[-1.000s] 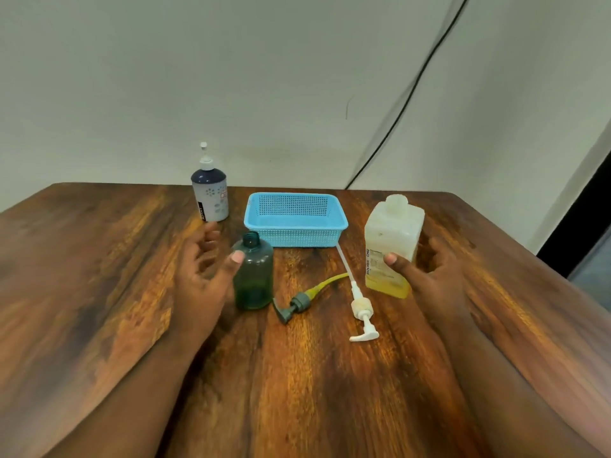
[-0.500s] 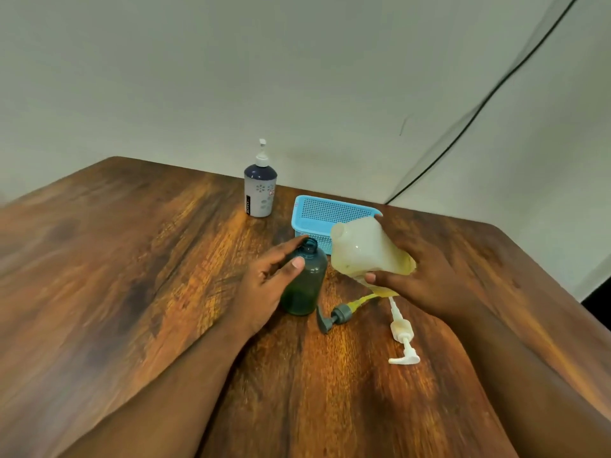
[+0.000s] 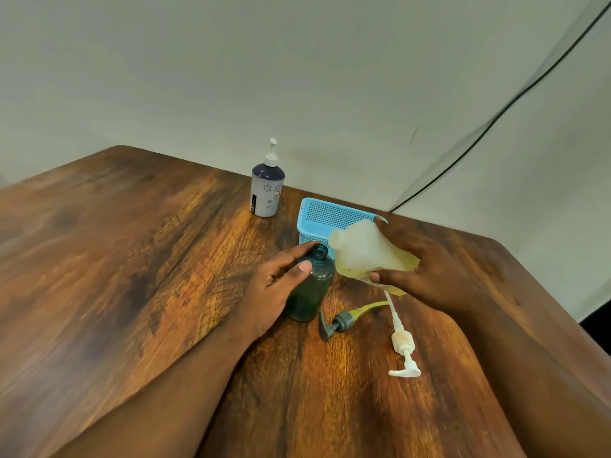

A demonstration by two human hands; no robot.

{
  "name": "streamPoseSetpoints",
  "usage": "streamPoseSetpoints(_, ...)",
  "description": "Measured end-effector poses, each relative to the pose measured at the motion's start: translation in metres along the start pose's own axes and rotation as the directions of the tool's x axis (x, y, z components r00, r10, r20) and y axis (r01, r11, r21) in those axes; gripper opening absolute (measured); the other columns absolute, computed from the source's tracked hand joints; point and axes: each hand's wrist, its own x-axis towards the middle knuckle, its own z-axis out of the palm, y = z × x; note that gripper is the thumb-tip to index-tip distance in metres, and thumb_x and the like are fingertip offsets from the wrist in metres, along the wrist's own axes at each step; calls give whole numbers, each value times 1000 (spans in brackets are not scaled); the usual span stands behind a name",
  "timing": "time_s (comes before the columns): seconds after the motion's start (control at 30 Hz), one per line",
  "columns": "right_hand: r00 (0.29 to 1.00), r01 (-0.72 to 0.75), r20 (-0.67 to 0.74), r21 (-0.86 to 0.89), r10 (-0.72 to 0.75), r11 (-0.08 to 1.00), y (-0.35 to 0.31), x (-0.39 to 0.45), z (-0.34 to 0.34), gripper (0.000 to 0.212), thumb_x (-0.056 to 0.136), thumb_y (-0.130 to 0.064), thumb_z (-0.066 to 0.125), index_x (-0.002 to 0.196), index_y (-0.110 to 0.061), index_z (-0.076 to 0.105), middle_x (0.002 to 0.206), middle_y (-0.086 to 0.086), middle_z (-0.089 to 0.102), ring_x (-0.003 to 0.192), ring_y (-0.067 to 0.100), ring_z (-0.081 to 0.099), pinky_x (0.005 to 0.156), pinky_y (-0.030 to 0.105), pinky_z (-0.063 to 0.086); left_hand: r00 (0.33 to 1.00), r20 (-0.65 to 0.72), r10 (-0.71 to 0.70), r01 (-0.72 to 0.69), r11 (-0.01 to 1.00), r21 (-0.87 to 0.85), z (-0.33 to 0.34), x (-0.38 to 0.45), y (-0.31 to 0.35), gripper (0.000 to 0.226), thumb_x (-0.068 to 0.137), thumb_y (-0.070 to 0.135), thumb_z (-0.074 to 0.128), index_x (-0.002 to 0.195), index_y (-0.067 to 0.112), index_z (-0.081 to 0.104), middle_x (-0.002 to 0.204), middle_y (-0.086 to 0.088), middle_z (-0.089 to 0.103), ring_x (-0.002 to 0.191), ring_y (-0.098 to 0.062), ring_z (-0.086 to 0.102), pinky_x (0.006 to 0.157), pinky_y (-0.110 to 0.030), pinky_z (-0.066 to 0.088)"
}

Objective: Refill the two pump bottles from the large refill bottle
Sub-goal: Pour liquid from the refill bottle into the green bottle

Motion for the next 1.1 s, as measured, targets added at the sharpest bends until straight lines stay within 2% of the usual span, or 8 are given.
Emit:
streamPoseSetpoints(0.2, 999, 15, 33, 21, -16, 1000, -2, 3, -3, 65, 79, -41, 72, 128, -42, 28, 129, -23, 33, 116, 0, 34, 78, -9, 31, 1000, 12, 2, -2, 1000, -15, -1, 1, 0, 39, 86, 37, 55, 125, 42, 58, 125, 21, 57, 109, 11, 58, 82, -19, 54)
streamPoseSetpoints(0.3, 999, 21, 49, 24, -22, 1000, -4, 4, -4, 64, 76, -52, 67, 127, -46, 29, 131, -25, 33, 118, 1, 35, 77, -9, 32, 1000, 15, 0, 0, 1000, -3, -2, 1, 1, 36, 92, 31, 54, 127, 40, 57, 125, 20, 56, 107, 13, 57, 79, -16, 53)
streamPoseSetpoints(0.4, 998, 31, 52, -17, -30, 999, -4, 7, -6, 65, 74, -58, 64, 128, -47, 29, 133, -25, 32, 117, 1, 36, 77, -9, 33, 1000, 25, 4, -4, 1000, 16, -1, 0, 4, 34, 97, 23, 51, 126, 42, 55, 120, 27, 54, 101, 18, 57, 77, -14, 53)
streamPoseSetpoints(0.63, 995, 57, 87, -64, -52, 996, -6, 11, -10, 64, 70, -56, 57, 127, -47, 28, 133, -26, 29, 119, -1, 31, 76, -8, 34, 998, 58, 19, -25, 995, 95, -2, 1, 4, 37, 96, 31, 50, 132, 43, 49, 121, 32, 48, 103, 23, 52, 81, -16, 54)
streamPoseSetpoints(0.77, 995, 52, 93, -78, -45, 996, -8, 12, -12, 63, 70, -59, 57, 125, -52, 26, 133, -28, 29, 118, -2, 34, 75, -3, 36, 997, 63, 40, -47, 993, 110, -2, 1, 6, 36, 96, 30, 49, 129, 45, 48, 120, 34, 46, 101, 26, 51, 79, -12, 52)
streamPoseSetpoints(0.9, 993, 60, 105, -102, -49, 993, -10, 13, -16, 65, 70, -58, 58, 127, -50, 27, 133, -28, 30, 116, 0, 37, 74, -8, 35, 996, 72, 53, -62, 989, 136, -3, 2, 4, 38, 91, 41, 49, 127, 50, 47, 123, 34, 45, 104, 26, 49, 83, -14, 52)
streamPoseSetpoints(1.03, 990, 49, 140, -118, -32, 992, -13, 13, -20, 67, 73, -57, 61, 130, -47, 27, 134, -28, 28, 119, 2, 37, 73, -9, 34, 995, 74, 60, -69, 990, 124, -2, 2, 6, 37, 90, 39, 49, 126, 49, 47, 121, 36, 45, 102, 28, 49, 80, -12, 52)
streamPoseSetpoints(1.1, 986, 39, 166, -156, -13, 987, -18, 11, -24, 68, 81, -48, 66, 136, -41, 26, 132, -27, 24, 117, 0, 33, 70, -12, 30, 996, 73, 59, -68, 990, 126, -2, 2, 7, 35, 92, 37, 49, 125, 49, 46, 120, 37, 44, 101, 30, 48, 78, -10, 51)
